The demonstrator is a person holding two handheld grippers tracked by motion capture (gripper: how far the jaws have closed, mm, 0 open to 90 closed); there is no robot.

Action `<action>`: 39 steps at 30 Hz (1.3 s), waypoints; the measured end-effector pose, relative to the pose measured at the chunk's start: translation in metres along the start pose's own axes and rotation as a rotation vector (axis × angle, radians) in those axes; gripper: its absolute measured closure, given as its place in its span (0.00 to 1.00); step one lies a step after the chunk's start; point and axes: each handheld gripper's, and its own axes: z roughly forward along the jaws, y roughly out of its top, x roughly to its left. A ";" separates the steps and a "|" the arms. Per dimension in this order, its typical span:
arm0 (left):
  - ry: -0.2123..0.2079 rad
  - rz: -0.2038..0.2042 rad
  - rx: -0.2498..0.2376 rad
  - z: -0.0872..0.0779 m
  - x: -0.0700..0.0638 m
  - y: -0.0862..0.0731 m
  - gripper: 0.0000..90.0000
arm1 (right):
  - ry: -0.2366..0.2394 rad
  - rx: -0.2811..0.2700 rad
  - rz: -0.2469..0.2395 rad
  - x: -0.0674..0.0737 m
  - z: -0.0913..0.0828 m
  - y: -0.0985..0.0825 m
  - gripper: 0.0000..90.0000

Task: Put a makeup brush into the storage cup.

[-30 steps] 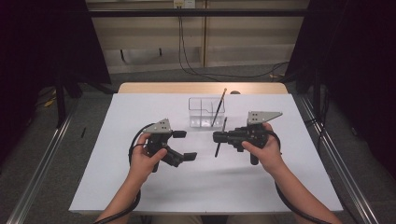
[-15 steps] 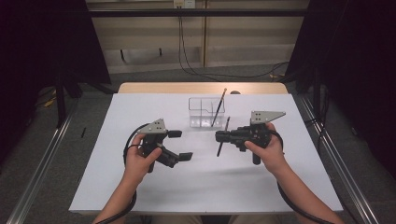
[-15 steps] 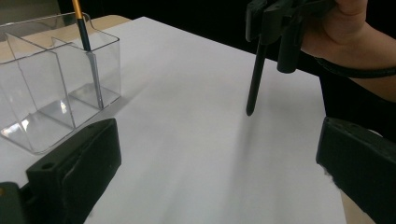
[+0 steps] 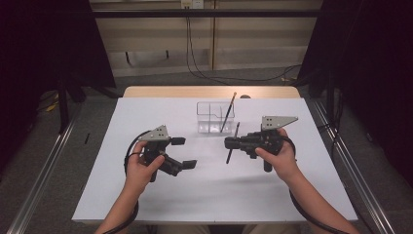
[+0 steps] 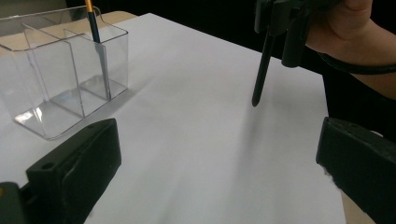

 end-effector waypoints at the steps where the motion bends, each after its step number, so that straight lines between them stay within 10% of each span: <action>1: 0.006 0.003 -0.002 -0.002 0.000 0.000 0.00 | -0.001 -0.001 0.000 0.000 0.000 0.000 0.94; 39: 0.105 0.007 -0.041 -0.051 0.007 -0.015 0.00 | -0.009 -0.001 -0.013 0.000 -0.004 0.002 0.94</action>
